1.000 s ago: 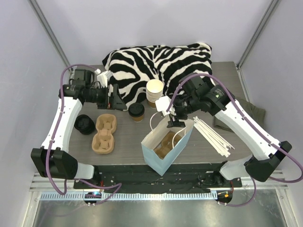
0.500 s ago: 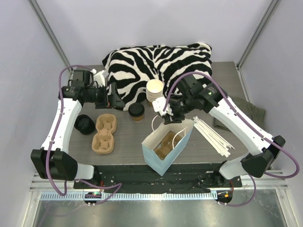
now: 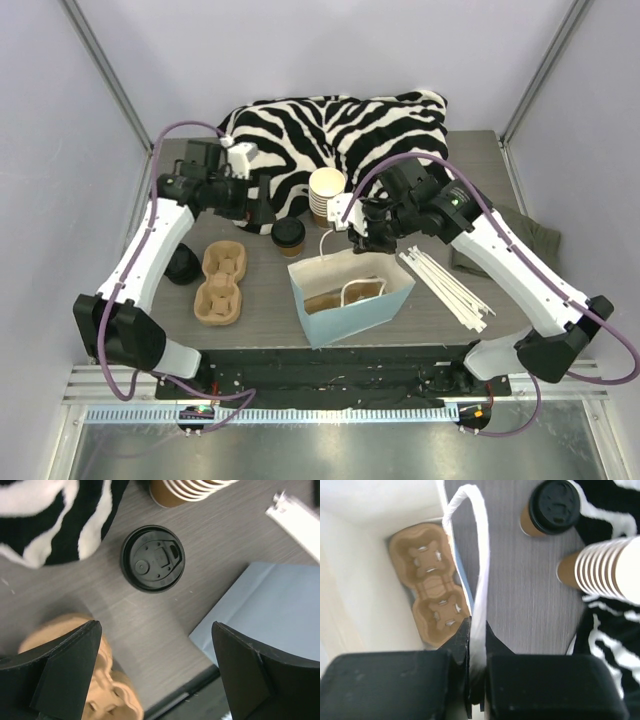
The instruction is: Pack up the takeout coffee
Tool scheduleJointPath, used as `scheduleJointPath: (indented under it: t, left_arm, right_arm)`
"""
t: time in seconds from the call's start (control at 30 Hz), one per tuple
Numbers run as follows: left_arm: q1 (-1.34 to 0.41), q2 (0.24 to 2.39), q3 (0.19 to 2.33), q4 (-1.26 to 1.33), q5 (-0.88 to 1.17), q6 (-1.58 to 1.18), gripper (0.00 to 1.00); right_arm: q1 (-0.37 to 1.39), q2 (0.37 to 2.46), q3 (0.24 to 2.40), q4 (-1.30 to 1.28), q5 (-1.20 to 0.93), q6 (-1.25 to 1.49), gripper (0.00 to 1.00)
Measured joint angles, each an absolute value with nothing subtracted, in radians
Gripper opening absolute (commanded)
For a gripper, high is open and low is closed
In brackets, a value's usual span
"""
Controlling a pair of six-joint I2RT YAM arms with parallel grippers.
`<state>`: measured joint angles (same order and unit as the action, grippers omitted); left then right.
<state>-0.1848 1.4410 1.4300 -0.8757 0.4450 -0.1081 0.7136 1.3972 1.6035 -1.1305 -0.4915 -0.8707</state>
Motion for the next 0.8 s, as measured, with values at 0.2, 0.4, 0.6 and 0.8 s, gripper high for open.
scheduleJointPath:
  t: [0.2,0.4,0.6,0.8]
  left_arm:
    - [-0.390,1.507,1.441,-0.828,0.229,0.009,0.88]
    - [-0.439,1.637,1.473,-0.809,0.113,0.047,0.84]
    - [-0.463,1.693,1.483,-0.805,0.066,0.062,0.84]
    - [-0.474,1.718,1.507,-0.802,0.067,0.064,0.86]
  right_arm:
    - [0.714,1.317,1.552,-1.084,-0.398,-0.683,0.01]
    - [0.714,1.205,1.498,-1.071,-0.328,-0.552,0.01]
    - [0.714,1.145,1.467,-1.070,-0.261,-0.488,0.01]
    - [0.714,1.129,1.439,-1.068,-0.226,-0.466,0.01]
